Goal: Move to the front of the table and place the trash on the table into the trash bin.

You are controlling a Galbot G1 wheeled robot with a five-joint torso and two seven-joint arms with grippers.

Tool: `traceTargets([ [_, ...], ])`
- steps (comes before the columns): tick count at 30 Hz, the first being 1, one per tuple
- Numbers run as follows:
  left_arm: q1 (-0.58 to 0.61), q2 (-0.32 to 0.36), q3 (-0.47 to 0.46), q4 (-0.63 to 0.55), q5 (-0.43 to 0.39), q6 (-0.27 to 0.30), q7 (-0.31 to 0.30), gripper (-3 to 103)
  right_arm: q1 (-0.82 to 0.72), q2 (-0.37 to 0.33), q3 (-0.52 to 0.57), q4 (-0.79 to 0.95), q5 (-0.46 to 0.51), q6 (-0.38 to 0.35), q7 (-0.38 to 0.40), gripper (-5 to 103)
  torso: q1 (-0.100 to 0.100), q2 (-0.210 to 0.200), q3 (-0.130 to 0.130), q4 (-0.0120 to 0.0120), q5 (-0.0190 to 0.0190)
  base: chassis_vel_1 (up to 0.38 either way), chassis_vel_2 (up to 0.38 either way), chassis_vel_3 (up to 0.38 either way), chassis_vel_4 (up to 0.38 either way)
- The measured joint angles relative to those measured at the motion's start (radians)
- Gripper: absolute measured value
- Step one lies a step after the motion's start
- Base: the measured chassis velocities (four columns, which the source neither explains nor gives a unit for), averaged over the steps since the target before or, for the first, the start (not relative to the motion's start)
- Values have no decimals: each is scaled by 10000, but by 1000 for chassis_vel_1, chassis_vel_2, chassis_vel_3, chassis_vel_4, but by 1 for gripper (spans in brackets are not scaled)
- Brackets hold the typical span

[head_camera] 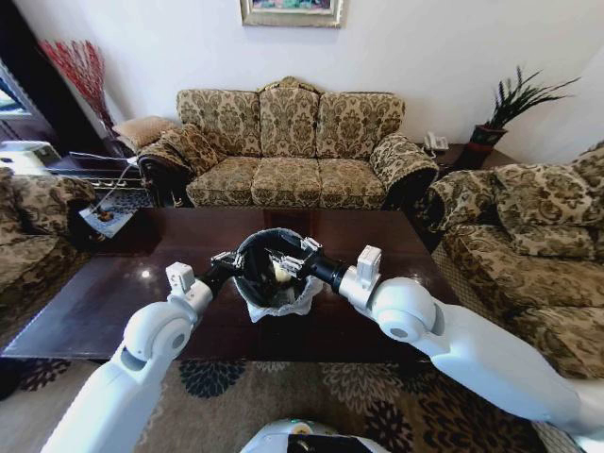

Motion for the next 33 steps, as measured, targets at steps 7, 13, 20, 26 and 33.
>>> traceTargets([
  [7,16,11,-18,-13,-2,-1,-6,3,-19,-30,398,174,-114,246,113,94,0,0,0,1,1,0,0,0,0],
  [13,25,-64,-40,17,-3,-17,-12,3,-1283,-555,1806,678,-828,176,709,100,0,0,-1,-1,3,0,0,0,0],
  [20,294,-209,-266,-231,41,-23,-13,3,-2591,-844,2300,1266,-2079,-25,1827,100,-1,1,-2,-3,4,0,0,0,0],
  [26,438,-344,-427,-412,102,-34,-50,3,-2833,-749,2140,1519,-2233,-367,2173,100,1,0,-1,1,3,36,0,-29,11],
  [33,433,-461,-432,-428,121,-70,-49,3,-2706,-870,2102,1533,-2193,-462,2181,100,3,0,0,-1,4,208,1,-223,1],
])
